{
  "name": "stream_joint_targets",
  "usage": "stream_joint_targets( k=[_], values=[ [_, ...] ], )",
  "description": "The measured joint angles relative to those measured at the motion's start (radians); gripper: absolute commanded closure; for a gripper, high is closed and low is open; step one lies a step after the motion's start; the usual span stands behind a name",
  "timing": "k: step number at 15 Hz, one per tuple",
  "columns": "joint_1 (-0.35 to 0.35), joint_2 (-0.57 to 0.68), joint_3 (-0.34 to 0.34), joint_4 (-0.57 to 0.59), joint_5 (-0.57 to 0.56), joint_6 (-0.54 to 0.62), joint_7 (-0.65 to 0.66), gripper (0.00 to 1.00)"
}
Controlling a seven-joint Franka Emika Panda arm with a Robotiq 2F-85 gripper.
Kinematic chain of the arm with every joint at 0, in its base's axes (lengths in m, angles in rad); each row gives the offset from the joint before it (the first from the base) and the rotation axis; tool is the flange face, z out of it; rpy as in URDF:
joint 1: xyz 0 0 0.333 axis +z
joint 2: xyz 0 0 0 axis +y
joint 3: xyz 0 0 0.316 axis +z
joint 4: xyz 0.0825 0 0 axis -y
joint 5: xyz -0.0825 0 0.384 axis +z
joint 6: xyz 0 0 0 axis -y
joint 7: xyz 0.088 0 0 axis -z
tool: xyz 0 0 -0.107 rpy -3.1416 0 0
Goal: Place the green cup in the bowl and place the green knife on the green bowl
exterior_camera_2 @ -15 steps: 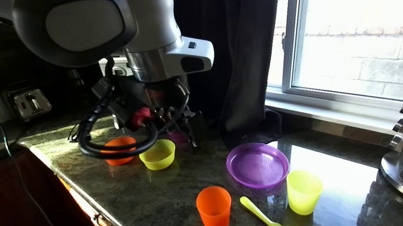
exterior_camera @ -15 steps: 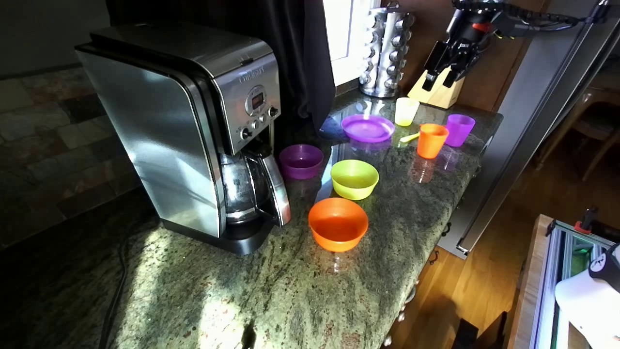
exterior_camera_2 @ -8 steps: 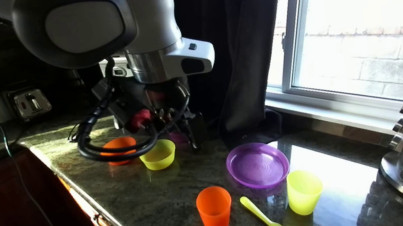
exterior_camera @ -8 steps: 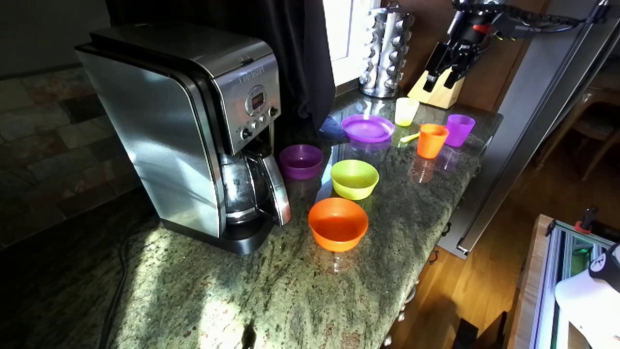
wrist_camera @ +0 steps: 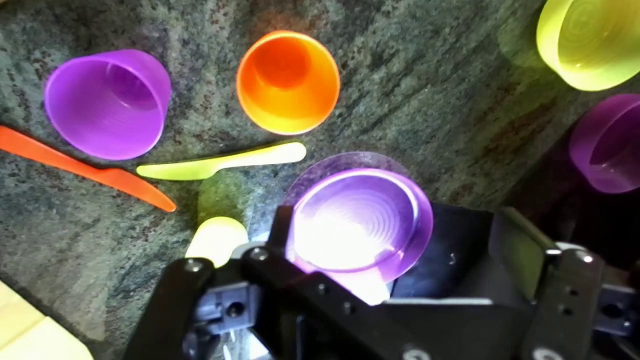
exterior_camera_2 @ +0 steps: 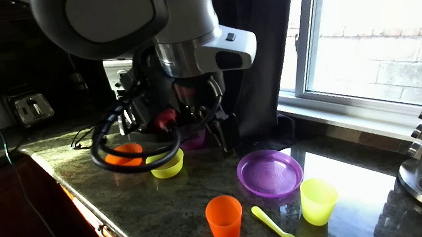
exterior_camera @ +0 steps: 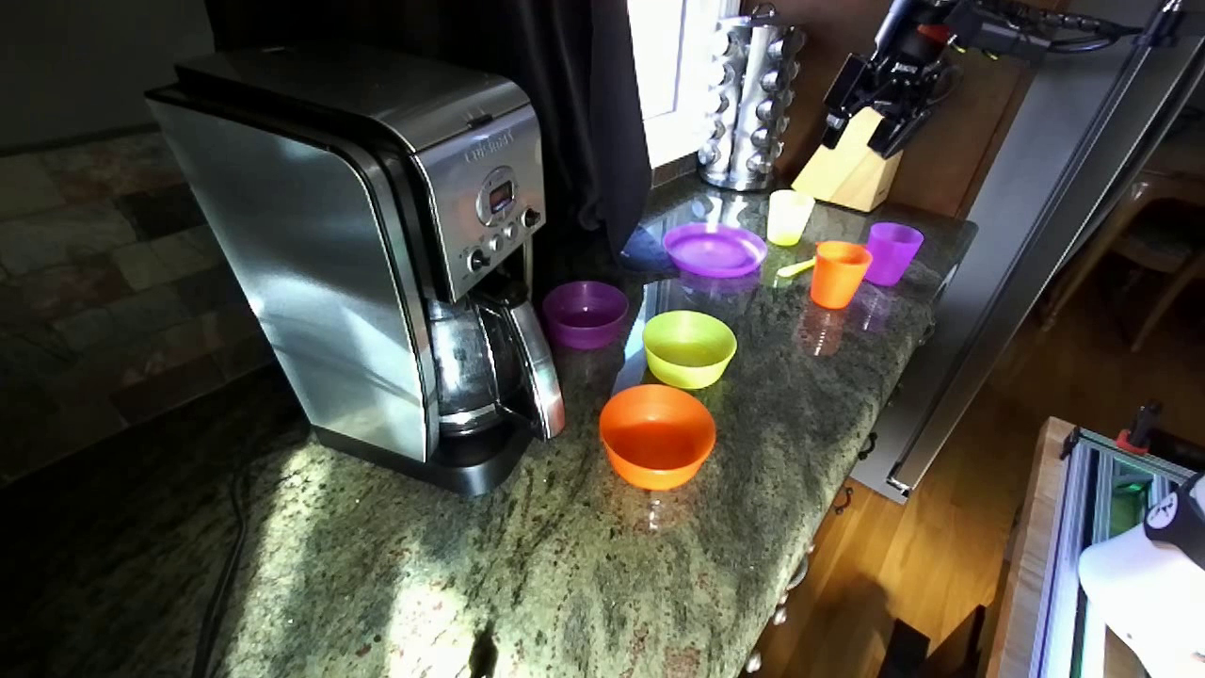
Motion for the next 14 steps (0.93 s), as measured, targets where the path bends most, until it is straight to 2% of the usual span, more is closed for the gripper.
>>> stream_joint_targets(
  k=[9,14],
  values=[
    [-0.064,0.18,-0.07,0.182,0.061,0.0,0.071,0.0],
    [-0.072,0.226,-0.073,0.219,0.065,0.0,0.085,0.0]
  ],
)
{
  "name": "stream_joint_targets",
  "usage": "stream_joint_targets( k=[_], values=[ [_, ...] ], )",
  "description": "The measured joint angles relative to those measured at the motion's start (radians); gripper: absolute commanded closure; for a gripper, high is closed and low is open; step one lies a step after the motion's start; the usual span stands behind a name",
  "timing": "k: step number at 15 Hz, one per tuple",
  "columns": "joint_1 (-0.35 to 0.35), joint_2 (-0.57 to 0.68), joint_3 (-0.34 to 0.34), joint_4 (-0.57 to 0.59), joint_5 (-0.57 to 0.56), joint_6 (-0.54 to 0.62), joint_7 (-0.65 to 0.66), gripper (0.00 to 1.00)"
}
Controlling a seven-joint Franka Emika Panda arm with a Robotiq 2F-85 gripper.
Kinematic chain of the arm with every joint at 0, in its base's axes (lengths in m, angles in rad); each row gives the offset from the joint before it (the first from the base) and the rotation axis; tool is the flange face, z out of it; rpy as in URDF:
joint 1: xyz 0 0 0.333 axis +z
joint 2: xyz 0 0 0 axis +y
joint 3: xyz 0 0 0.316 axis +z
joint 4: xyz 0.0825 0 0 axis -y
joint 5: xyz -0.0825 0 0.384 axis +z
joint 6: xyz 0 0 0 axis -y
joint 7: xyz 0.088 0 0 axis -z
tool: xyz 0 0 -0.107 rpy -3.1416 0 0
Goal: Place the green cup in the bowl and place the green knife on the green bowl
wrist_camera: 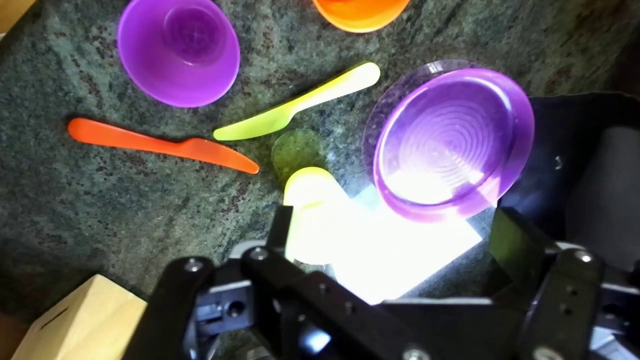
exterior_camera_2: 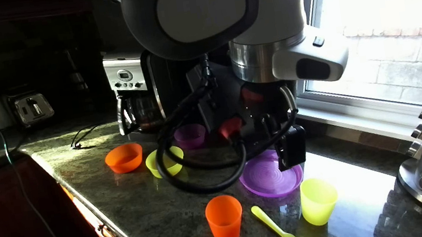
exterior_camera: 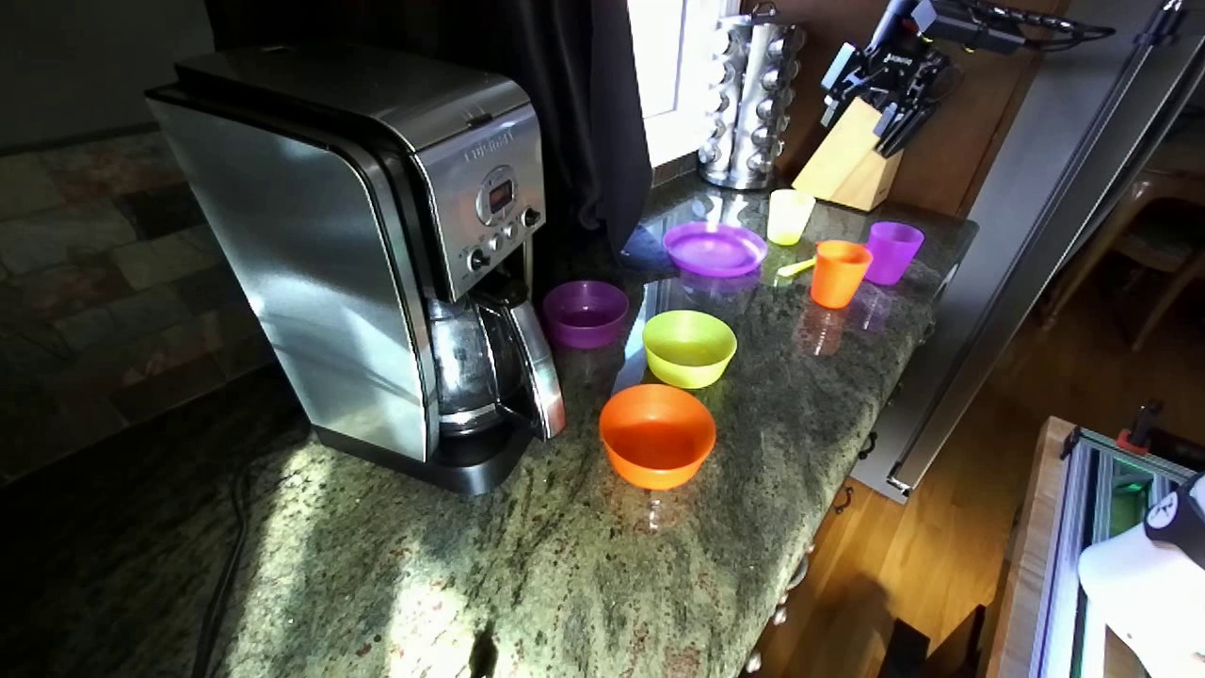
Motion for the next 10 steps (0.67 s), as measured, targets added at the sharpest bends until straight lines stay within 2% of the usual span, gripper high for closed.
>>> stream_joint_targets(
  k=[5,10],
  values=[
    [0.0,0.025,0.0,0.024,0.004,0.0,0.009,0.0],
    [0.0,0.163,0.005,0.138,0.047,0.0,-0.017,0.0]
  ],
)
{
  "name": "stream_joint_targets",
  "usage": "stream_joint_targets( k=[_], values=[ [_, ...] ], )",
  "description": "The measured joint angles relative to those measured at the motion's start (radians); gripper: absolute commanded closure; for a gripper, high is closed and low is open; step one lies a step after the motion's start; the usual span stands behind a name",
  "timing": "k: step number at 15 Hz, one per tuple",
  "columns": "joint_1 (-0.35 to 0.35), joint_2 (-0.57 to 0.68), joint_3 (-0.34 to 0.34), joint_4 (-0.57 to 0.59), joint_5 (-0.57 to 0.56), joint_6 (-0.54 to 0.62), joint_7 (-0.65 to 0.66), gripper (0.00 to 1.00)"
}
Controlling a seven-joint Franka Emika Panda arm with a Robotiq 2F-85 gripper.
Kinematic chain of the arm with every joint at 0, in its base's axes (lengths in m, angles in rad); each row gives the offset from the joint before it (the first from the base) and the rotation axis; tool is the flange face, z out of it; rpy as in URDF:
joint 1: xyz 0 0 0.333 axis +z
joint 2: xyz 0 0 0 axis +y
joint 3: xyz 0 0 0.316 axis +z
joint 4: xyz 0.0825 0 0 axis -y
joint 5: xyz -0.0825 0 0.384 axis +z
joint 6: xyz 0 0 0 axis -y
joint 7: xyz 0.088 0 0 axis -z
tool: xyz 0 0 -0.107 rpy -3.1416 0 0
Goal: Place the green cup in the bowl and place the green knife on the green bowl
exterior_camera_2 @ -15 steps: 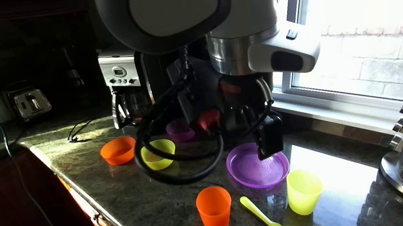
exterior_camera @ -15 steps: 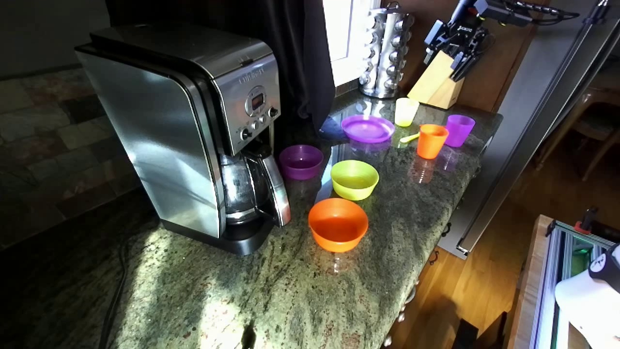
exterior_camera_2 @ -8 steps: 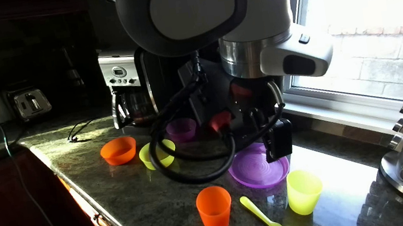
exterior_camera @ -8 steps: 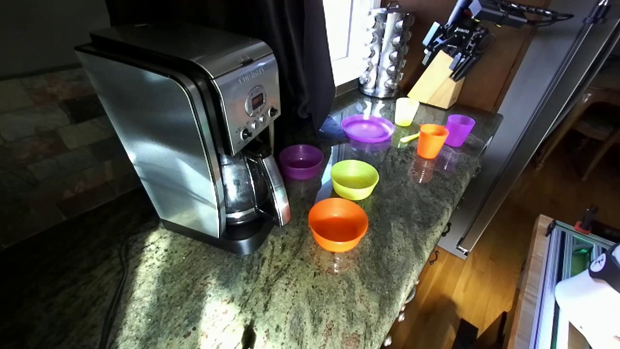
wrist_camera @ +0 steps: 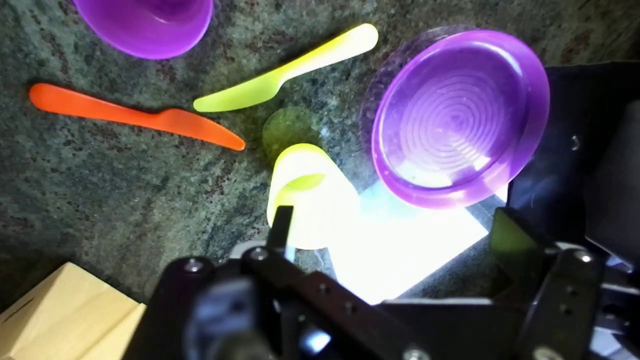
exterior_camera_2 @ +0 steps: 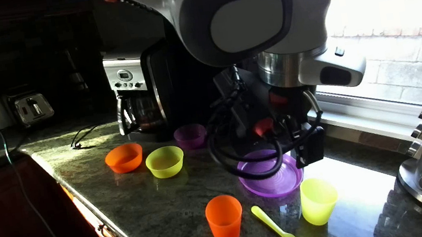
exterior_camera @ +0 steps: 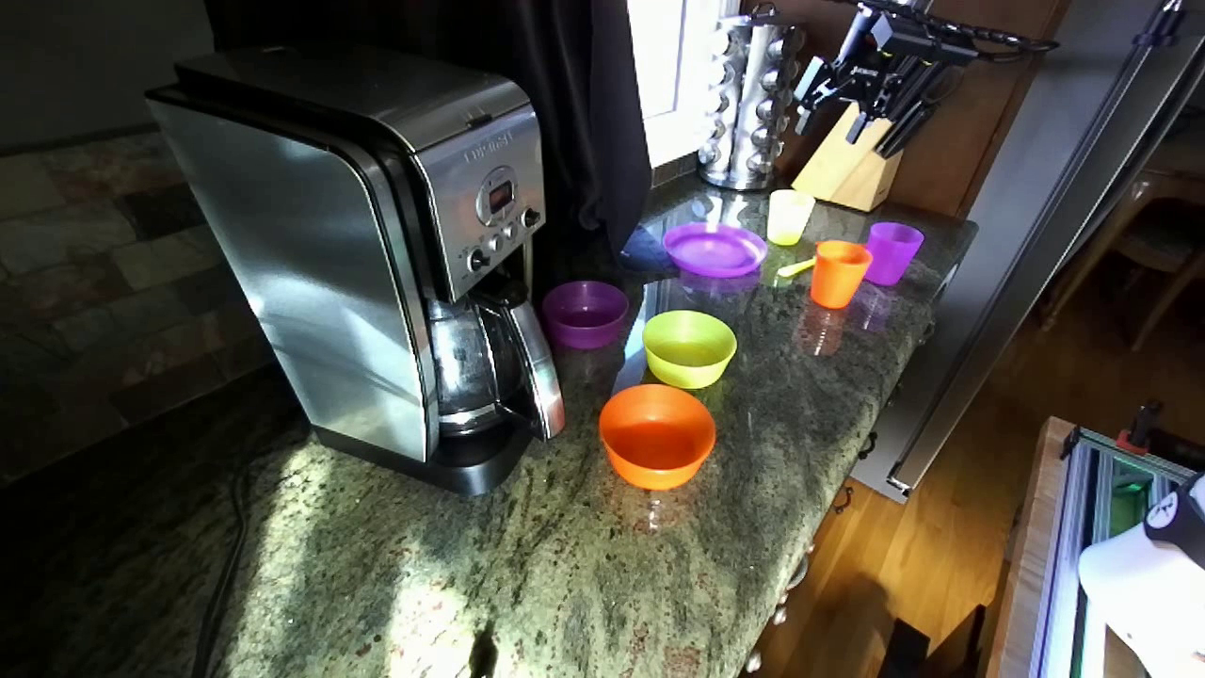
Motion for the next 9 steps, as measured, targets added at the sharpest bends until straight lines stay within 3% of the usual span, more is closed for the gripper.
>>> stream_joint_targets(
  k=[9],
  values=[
    [-0.042,0.257,0.009,0.179,0.001,0.068,-0.087,0.0]
  ],
)
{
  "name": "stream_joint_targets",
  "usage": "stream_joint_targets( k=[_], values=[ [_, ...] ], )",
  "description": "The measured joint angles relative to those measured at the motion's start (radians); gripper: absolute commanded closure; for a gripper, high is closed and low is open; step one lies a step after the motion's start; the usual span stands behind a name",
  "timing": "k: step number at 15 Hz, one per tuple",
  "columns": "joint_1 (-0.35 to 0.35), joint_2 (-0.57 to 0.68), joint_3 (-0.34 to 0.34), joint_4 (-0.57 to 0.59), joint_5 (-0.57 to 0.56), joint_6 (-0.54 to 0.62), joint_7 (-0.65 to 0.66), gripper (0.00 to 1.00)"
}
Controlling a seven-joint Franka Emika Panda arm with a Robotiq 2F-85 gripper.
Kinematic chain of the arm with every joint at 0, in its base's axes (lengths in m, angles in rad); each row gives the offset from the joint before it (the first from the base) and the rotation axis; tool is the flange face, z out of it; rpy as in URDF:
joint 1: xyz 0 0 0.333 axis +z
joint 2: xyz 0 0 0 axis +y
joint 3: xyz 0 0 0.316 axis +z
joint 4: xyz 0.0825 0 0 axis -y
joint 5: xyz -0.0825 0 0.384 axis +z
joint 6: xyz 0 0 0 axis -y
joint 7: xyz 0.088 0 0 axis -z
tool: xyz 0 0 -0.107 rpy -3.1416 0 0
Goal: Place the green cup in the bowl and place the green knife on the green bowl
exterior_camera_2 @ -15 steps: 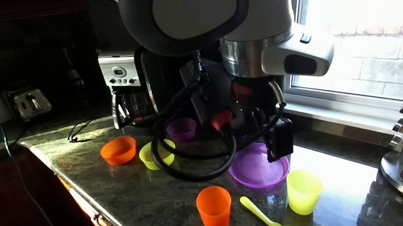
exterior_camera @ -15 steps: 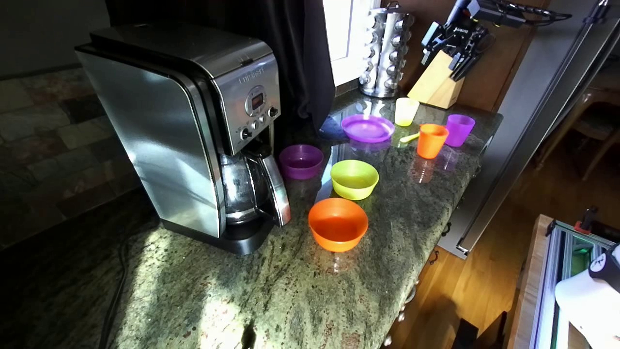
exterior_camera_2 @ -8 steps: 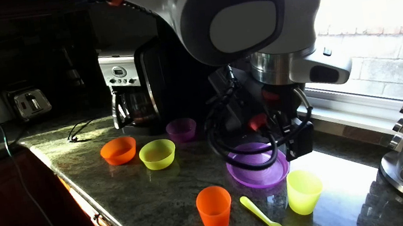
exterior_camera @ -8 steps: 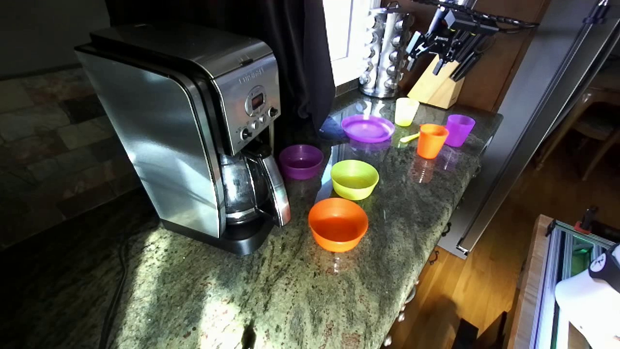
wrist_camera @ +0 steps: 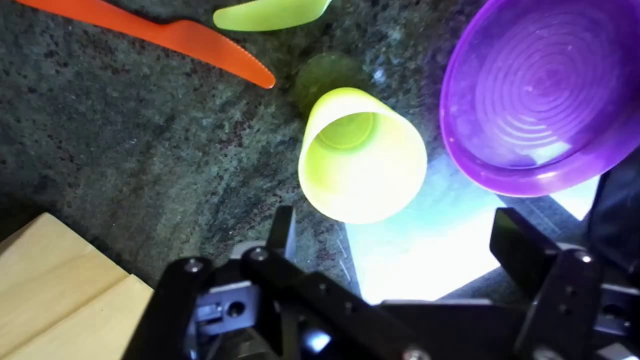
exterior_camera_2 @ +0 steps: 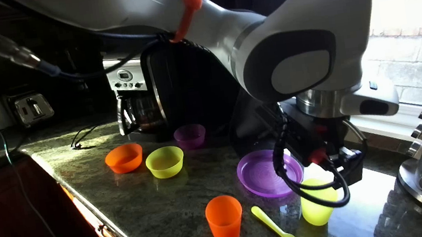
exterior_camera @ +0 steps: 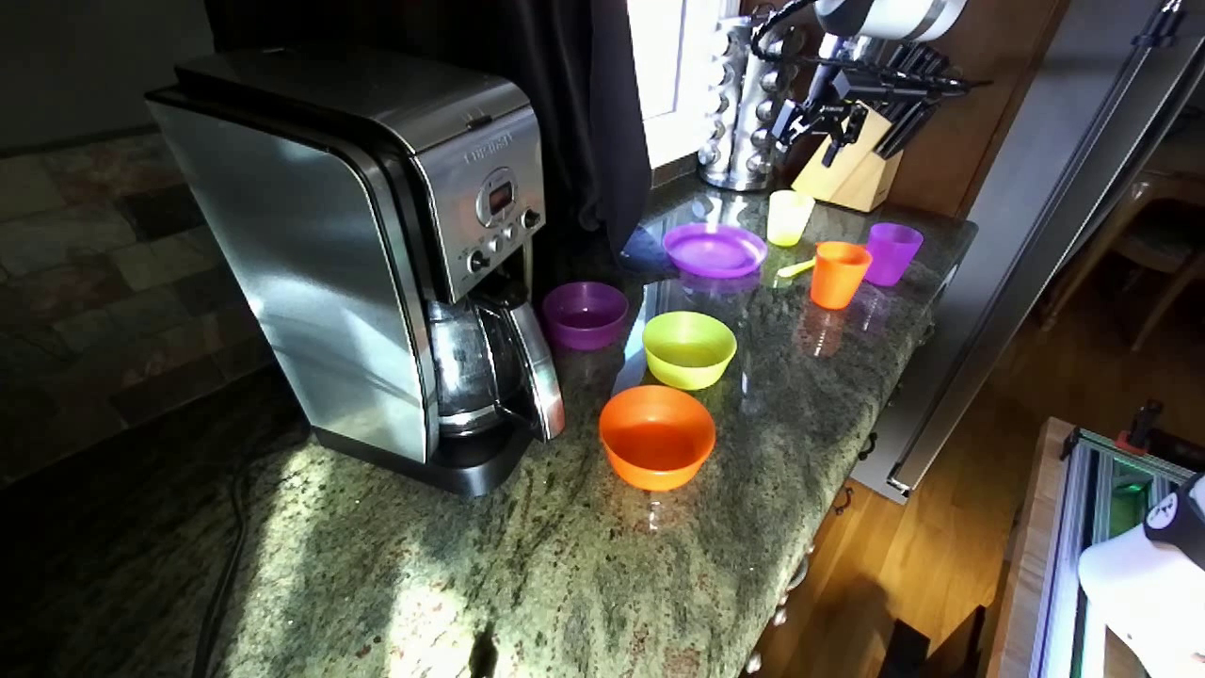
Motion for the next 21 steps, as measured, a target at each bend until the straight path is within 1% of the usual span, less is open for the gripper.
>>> stream_joint_targets(
  k=[4,10,11,12,16,21],
  values=[
    [-0.045,0.07,0.006,0.028,0.001,0.008,-0.001,0.0],
    [-0.087,0.111,0.024,0.04,0.003,0.008,-0.001,0.0],
    [-0.089,0.118,0.028,0.042,0.004,0.008,-0.001,0.21],
    [-0.091,0.127,0.033,0.046,0.006,0.008,-0.001,0.25],
    [-0.098,0.161,0.049,0.059,0.023,0.008,0.0,0.58],
    [-0.103,0.168,0.061,0.065,0.046,0.005,0.005,0.95]
  ],
)
